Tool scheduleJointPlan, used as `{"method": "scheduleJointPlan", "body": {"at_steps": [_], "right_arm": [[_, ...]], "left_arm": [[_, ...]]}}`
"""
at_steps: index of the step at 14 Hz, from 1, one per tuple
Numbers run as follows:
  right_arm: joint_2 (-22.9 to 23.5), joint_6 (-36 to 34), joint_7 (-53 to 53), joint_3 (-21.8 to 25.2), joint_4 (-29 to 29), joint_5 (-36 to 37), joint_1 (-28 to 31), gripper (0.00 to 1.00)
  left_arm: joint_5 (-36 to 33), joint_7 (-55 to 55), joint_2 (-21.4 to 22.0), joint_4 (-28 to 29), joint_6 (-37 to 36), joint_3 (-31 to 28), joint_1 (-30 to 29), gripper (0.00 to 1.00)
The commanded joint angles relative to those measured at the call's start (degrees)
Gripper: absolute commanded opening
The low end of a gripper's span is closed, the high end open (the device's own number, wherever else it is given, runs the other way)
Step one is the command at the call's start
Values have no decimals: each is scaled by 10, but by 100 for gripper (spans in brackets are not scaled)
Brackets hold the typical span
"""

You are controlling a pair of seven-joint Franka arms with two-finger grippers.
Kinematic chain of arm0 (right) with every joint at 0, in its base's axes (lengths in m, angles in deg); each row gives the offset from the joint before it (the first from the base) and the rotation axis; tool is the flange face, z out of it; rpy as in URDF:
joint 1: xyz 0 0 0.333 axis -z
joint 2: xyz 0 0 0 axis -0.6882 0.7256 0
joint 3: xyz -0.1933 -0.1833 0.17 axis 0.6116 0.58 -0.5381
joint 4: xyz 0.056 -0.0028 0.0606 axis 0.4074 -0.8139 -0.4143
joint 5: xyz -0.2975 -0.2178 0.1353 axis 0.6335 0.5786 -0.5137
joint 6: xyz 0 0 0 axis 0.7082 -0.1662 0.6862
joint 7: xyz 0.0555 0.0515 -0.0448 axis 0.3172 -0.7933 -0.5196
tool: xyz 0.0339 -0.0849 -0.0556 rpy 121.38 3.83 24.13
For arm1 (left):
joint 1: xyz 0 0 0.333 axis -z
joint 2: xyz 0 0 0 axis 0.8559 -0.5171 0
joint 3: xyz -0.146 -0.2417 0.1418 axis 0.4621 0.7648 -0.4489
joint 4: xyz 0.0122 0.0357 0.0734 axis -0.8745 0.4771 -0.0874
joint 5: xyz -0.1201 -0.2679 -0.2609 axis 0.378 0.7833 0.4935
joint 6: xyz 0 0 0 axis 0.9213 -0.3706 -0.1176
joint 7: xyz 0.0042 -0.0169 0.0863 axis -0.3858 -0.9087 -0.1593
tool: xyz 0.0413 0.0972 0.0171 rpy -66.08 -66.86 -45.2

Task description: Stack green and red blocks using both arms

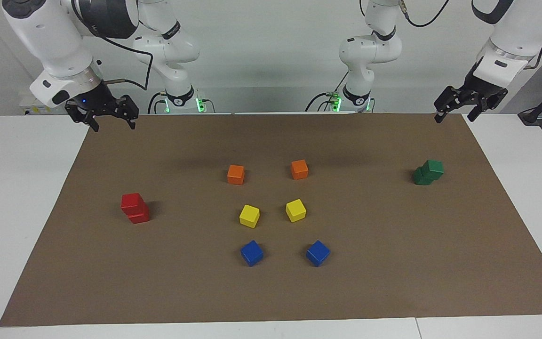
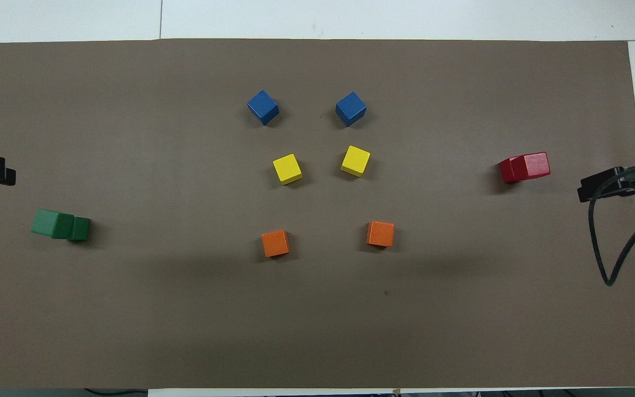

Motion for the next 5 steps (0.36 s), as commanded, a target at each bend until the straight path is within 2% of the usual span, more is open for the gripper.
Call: {"method": "scheduleJointPlan", "body": {"at_steps": [1,5], "right_arm": [[8,13,9,0,11,3,3,100],[8,15,13,0,10,0,1,100]], "left_arm": [[1,7,-4,-11,-10,-5,8,100],[1,7,-3,-9,-7,-5,10,100]]}}
